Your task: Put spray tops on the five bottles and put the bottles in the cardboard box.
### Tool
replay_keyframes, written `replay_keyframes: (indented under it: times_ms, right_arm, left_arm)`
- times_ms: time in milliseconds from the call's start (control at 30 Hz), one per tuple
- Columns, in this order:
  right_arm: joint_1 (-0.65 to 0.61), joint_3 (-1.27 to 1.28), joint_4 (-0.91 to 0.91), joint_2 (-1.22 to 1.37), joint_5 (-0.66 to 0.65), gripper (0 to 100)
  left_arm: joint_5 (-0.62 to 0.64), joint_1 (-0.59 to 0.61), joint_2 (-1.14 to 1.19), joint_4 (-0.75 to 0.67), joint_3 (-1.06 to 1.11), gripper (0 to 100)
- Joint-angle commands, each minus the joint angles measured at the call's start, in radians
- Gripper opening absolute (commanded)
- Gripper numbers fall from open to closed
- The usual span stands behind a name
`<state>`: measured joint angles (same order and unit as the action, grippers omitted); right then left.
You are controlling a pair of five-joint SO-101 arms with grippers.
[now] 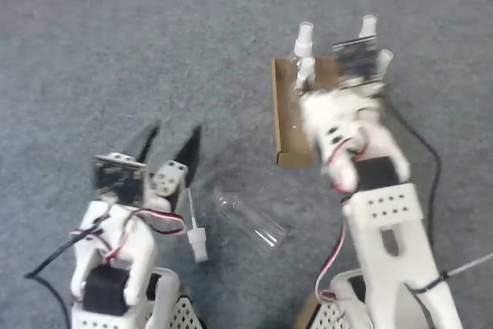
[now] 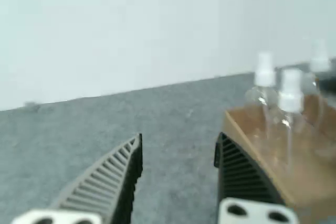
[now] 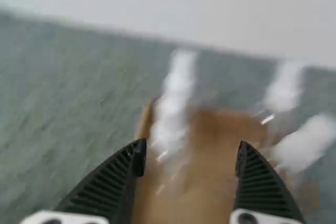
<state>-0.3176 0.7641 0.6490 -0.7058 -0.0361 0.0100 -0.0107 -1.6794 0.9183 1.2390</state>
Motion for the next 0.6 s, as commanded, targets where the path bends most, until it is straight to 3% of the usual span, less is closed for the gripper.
replay_keyframes:
  times_ms: [0,133,267,567]
  right_arm:
    - [-0.159,-0.071,0.189,-0.045,0.006,22.0]
    - [-0.335,-0.071,0.329,0.018,0.008,22.1]
    - [-0.47,-0.071,0.358,0.143,0.009,22.1]
    - [-0.552,-0.071,0.222,0.417,0.009,22.1]
  left_arm:
    - [-0.015,0.081,0.172,0.048,-0.15,21]
    - [-0.101,0.193,0.42,0.146,-0.303,21]
    - [-0.189,0.299,0.611,0.25,-0.424,21]
    - [-0.408,0.48,0.672,0.275,-0.395,21]
